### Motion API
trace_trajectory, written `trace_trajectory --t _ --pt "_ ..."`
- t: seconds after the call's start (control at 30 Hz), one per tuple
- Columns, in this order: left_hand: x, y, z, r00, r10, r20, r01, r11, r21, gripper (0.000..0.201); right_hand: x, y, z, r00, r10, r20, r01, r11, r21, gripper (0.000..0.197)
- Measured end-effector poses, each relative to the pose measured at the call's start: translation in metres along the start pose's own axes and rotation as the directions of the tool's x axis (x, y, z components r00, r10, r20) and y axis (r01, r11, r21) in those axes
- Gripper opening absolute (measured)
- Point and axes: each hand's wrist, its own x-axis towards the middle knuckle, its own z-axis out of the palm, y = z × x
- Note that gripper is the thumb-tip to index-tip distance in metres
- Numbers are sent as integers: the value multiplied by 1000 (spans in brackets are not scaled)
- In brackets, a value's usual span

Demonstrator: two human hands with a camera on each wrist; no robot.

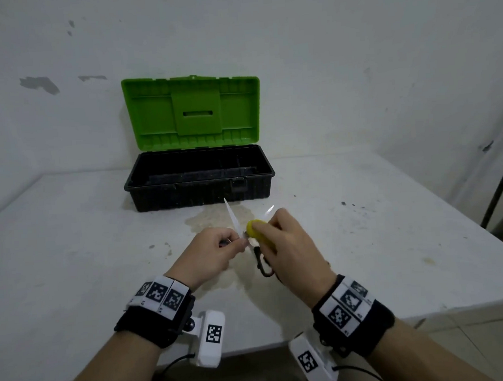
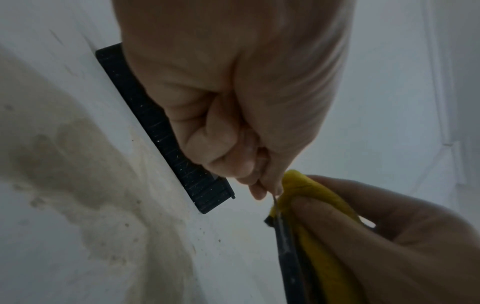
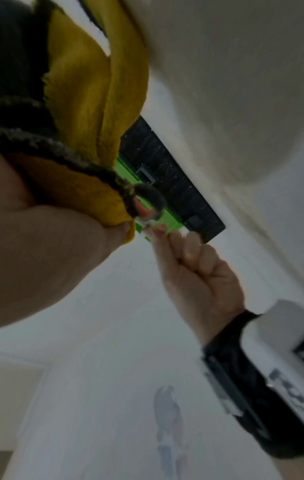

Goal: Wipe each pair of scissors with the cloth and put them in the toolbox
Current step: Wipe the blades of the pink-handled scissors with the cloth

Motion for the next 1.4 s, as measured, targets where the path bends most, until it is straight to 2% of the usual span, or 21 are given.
trace_trajectory --t 0.1,0.27,0.37,0.43,0.53,0.67,0.73,0.8,0.87,0.93,1.03,1.27,1.33,1.4 --pt "0 3 0 1000 25 14 -25 999 26 26 0 3 9 1000 17 21 -17 1000 0 10" --pt "-3 -3 -3 1000 -7 22 5 998 63 28 19 32 -4 979 204 -7 -204 979 -27 10" --pt "-3 -4 -4 1000 -11 22 9 996 84 27 25 24 -16 988 154 -27 -155 987 -42 10" --pt "-1 -1 -3 999 19 29 -22 991 131 28 24 7 -16 995 77 63 -73 996 -56 12" --pt "2 2 -3 996 73 44 -80 974 212 30 18 -7 -4 974 33 223 -10 994 -106 16" --pt "1 0 -6 995 87 49 -98 937 336 30 27 14 -6 957 154 248 -106 975 -195 18" --pt "0 -3 -8 998 47 41 -57 958 280 29 33 26 -13 956 229 184 -184 955 -232 18" --pt "-1 -5 -8 999 -5 32 1 990 140 28 32 29 -19 966 243 86 -223 955 -196 16" --pt "0 -5 -7 999 -35 25 35 999 30 27 25 18 -19 988 153 32 -149 983 -109 16" --pt "1 -2 -5 998 -43 38 43 999 -10 26 15 1 -14 995 47 85 -42 997 -61 16" --pt "3 2 -2 998 -26 55 26 1000 -3 25 5 -4 -1 989 -4 150 14 998 -64 17" --pt "0 -2 -6 997 -37 65 35 999 42 27 21 35 -12 975 223 16 -221 972 -83 13" --pt "1 0 -5 997 -39 60 37 999 34 27 23 26 -16 986 166 -5 -166 982 -85 13" --pt "3 4 -4 998 -29 61 27 999 36 25 19 7 -15 996 68 54 -64 995 -70 15"
